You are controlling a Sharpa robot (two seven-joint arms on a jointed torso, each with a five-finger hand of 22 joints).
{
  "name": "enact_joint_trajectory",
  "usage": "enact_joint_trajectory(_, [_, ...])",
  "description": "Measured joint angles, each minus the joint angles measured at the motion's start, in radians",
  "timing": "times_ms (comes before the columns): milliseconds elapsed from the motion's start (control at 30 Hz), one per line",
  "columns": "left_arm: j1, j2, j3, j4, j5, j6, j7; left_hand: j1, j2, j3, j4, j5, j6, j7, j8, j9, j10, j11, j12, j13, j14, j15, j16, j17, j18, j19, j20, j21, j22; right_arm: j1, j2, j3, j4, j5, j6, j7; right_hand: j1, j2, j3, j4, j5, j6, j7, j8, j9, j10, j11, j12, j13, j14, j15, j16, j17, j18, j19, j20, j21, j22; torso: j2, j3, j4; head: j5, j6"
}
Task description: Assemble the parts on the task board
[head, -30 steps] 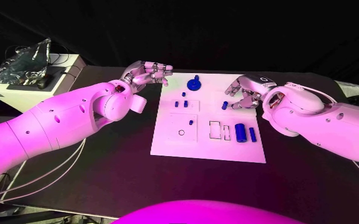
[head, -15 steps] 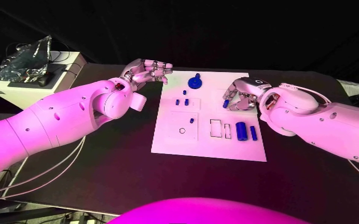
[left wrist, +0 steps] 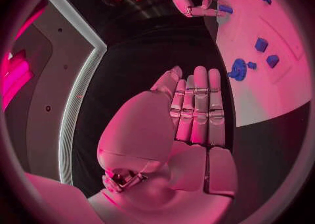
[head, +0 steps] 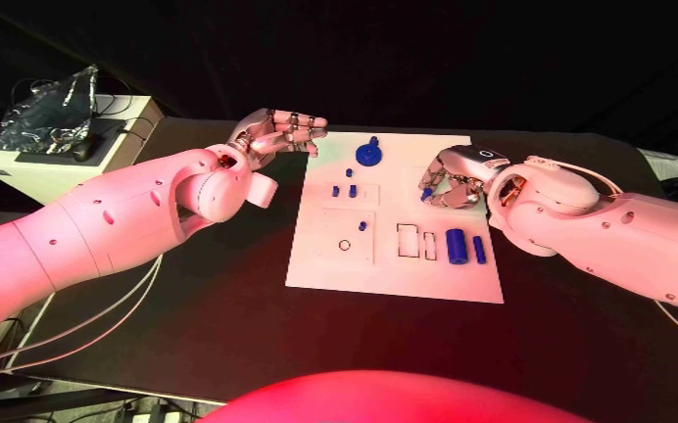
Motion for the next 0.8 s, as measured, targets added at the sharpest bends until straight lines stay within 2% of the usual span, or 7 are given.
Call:
enact_joint_trajectory(100, [0.000, 0.000, 0.000, 0.000, 0.000, 0.000, -0.001, 0.000, 0.000, 0.000, 0.000, 0.000, 0.000, 0.000, 0.000, 0.000, 0.000, 0.000, 0.000, 0.000, 0.000, 0.000, 0.000, 0.000, 0.000, 0.000, 0.000, 0.000, 0.000, 0.000, 0.000, 0.000, 0.000, 0.000, 0.000, 0.000, -0.003, 0.004, 0.023, -0.008, -0.013, 0.022, -0.001, 0.000, 0.000, 0.016, -0.002, 0.000, -0.001, 0.002, -0.002, 0.004, 0.001, -0.006, 0.001, -0.002, 0.019, 0.000, 0.000, 0.0002, 0.0000, 0.000, -0.001])
enact_joint_trajectory(200, [0.000, -0.001, 0.000, 0.000, 0.000, 0.001, -0.002, 0.000, 0.000, 0.000, 0.000, 0.000, 0.000, 0.000, 0.000, 0.000, 0.000, 0.000, 0.000, 0.000, 0.000, 0.000, 0.000, 0.000, 0.000, 0.000, 0.000, 0.000, 0.000, 0.000, 0.001, 0.000, -0.001, 0.000, 0.000, -0.001, 0.003, 0.020, 0.047, -0.017, -0.036, 0.048, -0.005, 0.000, 0.002, 0.036, -0.007, -0.005, -0.001, 0.000, -0.011, 0.004, 0.001, -0.007, 0.000, -0.003, 0.040, 0.000, 0.000, 0.0002, -0.0001, -0.001, -0.002])
enact_joint_trajectory(367, [0.000, -0.001, 0.000, 0.000, 0.000, 0.001, -0.003, 0.000, 0.000, 0.000, 0.000, 0.000, 0.000, 0.000, 0.000, 0.000, 0.000, 0.000, 0.000, 0.000, 0.000, 0.000, 0.000, 0.000, 0.000, 0.000, 0.000, 0.000, 0.000, 0.000, 0.006, 0.000, -0.001, -0.007, -0.004, -0.008, 0.012, 0.044, 0.069, -0.034, -0.078, 0.084, -0.012, -0.004, 0.004, 0.051, 0.001, -0.009, -0.001, 0.002, -0.020, 0.008, 0.004, -0.016, -0.001, -0.009, 0.077, 0.000, 0.000, 0.0002, -0.0005, -0.003, -0.005])
enact_joint_trajectory(500, [0.000, -0.001, 0.000, 0.000, 0.000, 0.002, -0.004, 0.000, 0.000, 0.000, 0.000, 0.000, 0.000, 0.000, 0.000, 0.000, 0.000, 0.000, 0.000, 0.000, 0.000, 0.000, 0.000, 0.000, 0.000, 0.000, 0.000, 0.000, 0.000, -0.004, 0.008, 0.000, 0.002, -0.018, -0.016, -0.021, 0.007, 0.052, 0.086, -0.051, -0.082, 0.094, -0.004, 0.000, 0.004, 0.054, 0.005, -0.003, 0.002, -0.002, -0.023, 0.008, 0.007, -0.030, 0.000, -0.018, 0.096, 0.000, 0.000, 0.0002, -0.0002, -0.005, -0.006])
enact_joint_trajectory(800, [0.000, -0.003, 0.000, 0.000, 0.000, 0.003, -0.006, 0.000, 0.000, 0.000, 0.000, 0.000, 0.000, 0.000, 0.000, 0.000, 0.000, 0.000, 0.000, 0.000, 0.000, 0.000, 0.000, 0.000, 0.000, 0.000, 0.000, -0.004, 0.001, -0.010, -0.002, -0.002, 0.020, -0.026, -0.052, -0.057, -0.009, 0.068, 0.116, -0.081, -0.090, 0.094, -0.005, 0.000, 0.004, 0.055, 0.005, -0.004, 0.004, 0.002, -0.027, 0.008, 0.013, -0.038, 0.000, -0.025, 0.107, 0.000, 0.000, -0.0003, 0.0010, -0.005, -0.008])
